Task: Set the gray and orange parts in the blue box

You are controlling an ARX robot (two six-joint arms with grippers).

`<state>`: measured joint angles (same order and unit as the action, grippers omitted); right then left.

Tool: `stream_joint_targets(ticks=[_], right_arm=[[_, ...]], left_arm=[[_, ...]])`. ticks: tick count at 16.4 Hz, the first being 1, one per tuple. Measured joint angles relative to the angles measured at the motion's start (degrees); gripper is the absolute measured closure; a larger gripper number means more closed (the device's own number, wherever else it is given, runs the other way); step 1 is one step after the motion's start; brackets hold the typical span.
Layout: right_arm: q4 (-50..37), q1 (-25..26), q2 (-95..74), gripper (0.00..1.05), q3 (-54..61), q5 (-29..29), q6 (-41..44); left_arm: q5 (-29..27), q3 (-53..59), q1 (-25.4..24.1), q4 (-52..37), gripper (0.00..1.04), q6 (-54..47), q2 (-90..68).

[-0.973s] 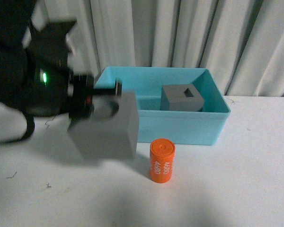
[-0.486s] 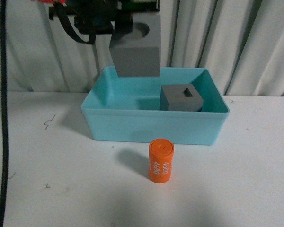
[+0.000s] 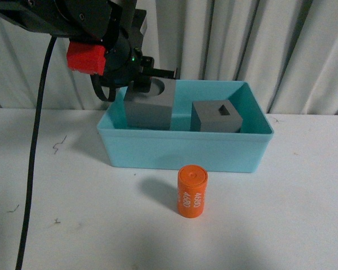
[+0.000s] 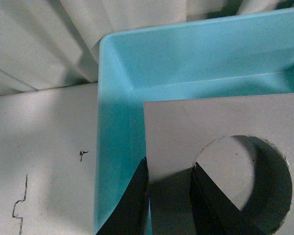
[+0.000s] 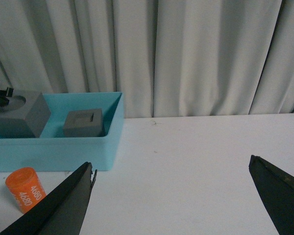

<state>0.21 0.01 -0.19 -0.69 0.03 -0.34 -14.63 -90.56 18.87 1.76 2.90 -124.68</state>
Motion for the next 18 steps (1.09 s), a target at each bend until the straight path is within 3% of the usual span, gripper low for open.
stream_joint_targets(ticks=[6,7,12,14,18], right_arm=[[0.0,0.0,0.0,0.06,0.0,0.0,0.0],[0.0,0.0,0.0,0.06,0.0,0.0,0.0],[0.0,0.0,0.0,0.06,0.0,0.0,0.0],[0.0,0.0,0.0,0.06,0.0,0.0,0.0],[0.0,0.0,0.0,0.06,0.0,0.0,0.0]], left_arm=[[-0.7,0.0,-0.6,-0.6,0.86,-0.4,-1.9],[-0.7,0.0,-0.6,-0.7,0.82,-0.3,-1.9],[-0.5,2.6,-1.5,-1.9,0.27,-0.3,-1.5],[2.3,8.3,-1.9,-1.8,0.06,2.2,3.1],[17.5,31.6,-3.0,-4.2,0.07,16.7,35.9]])
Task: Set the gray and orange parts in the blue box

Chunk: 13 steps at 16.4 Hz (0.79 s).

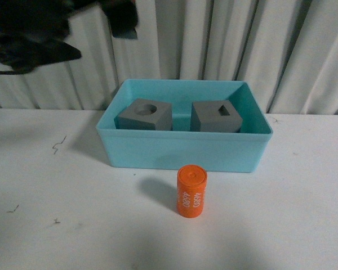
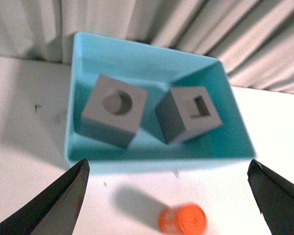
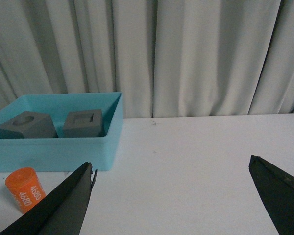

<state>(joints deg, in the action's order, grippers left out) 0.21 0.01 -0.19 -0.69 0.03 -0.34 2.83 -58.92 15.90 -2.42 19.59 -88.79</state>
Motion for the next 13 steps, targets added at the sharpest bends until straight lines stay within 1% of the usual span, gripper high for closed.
stream_joint_targets(ticks=[1,3,5,6,7,8,9,10,11,12,13], right_arm=[[0.0,0.0,0.0,0.06,0.0,0.0,0.0],[0.0,0.0,0.0,0.06,0.0,0.0,0.0],[0.0,0.0,0.0,0.06,0.0,0.0,0.0],[0.0,0.0,0.0,0.06,0.0,0.0,0.0],[0.0,0.0,0.0,0.06,0.0,0.0,0.0],[0.0,0.0,0.0,0.06,0.0,0.0,0.0],[0.0,0.0,0.0,0.06,0.0,0.0,0.0],[0.0,0.0,0.0,0.06,0.0,0.0,0.0],[0.0,0.0,0.0,0.06,0.0,0.0,0.0],[0.0,0.0,0.0,0.06,0.0,0.0,0.0],[0.0,0.0,0.0,0.06,0.0,0.0,0.0]], left_arm=[[1.9,7.7,-0.5,2.3,0.07,1.5,9.4],[4.2,24.6,-4.8,11.8,0.07,4.7,26.1],[3.6,35.0,-9.7,18.1,0.07,5.3,39.8],[-2.2,41.4,-8.6,1.6,0.14,1.7,44.8],[-6.8,46.6,-8.1,-12.1,0.25,-4.6,48.0],[-8.7,51.4,-9.1,-22.3,0.37,-10.8,50.1],[-8.9,53.3,-10.3,-26.6,0.48,-14.5,51.2],[-8.1,53.5,-10.8,-27.1,0.59,-16.3,53.2],[-3.5,53.9,-14.8,-26.0,0.72,-17.6,55.9],[-3.7,54.7,-16.3,-24.6,0.85,-18.2,57.6],[-2.9,55.5,-16.0,-23.4,0.96,-18.6,59.2]])
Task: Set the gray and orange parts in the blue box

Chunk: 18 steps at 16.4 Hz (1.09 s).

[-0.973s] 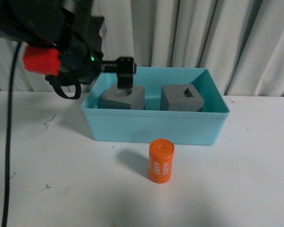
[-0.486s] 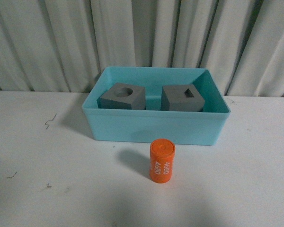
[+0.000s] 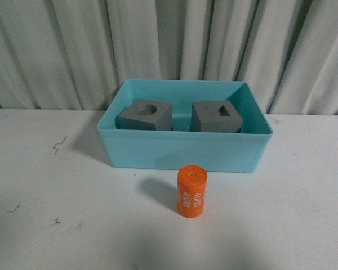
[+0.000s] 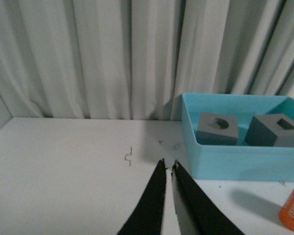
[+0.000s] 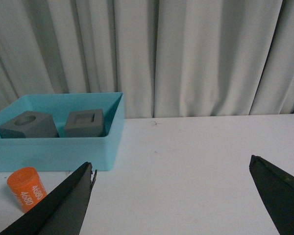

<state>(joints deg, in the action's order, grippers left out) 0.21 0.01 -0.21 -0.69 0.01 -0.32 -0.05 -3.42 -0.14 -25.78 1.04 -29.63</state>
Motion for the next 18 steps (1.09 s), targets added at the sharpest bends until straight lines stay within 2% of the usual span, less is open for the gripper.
stream_joint_targets(ticks=[1,3,4,9,15,16,17,18], right_arm=[[0.0,0.0,0.0,0.06,0.0,0.0,0.0],[0.0,0.0,0.0,0.06,0.0,0.0,0.0],[0.0,0.0,0.0,0.06,0.0,0.0,0.0],[0.0,0.0,0.0,0.06,0.0,0.0,0.0],[0.0,0.0,0.0,0.06,0.0,0.0,0.0],[0.0,0.0,0.0,0.06,0.0,0.0,0.0],[0.0,0.0,0.0,0.06,0.0,0.0,0.0],[0.0,0.0,0.0,0.06,0.0,0.0,0.0]], left_arm=[[0.1,0.5,0.4,1.2,1.03,0.0,1.5],[0.0,1.1,0.2,3.6,1.03,-0.2,4.8],[0.0,2.6,0.2,0.9,1.03,-0.2,5.6],[0.0,2.9,0.2,9.6,1.03,-0.2,13.4],[0.0,2.9,0.2,15.7,1.03,-0.2,19.7],[0.0,2.7,0.2,18.9,1.03,-0.2,21.8],[0.1,2.8,0.2,26.6,1.03,-0.2,27.7],[0.2,2.7,0.2,24.9,1.03,-0.2,29.2]])
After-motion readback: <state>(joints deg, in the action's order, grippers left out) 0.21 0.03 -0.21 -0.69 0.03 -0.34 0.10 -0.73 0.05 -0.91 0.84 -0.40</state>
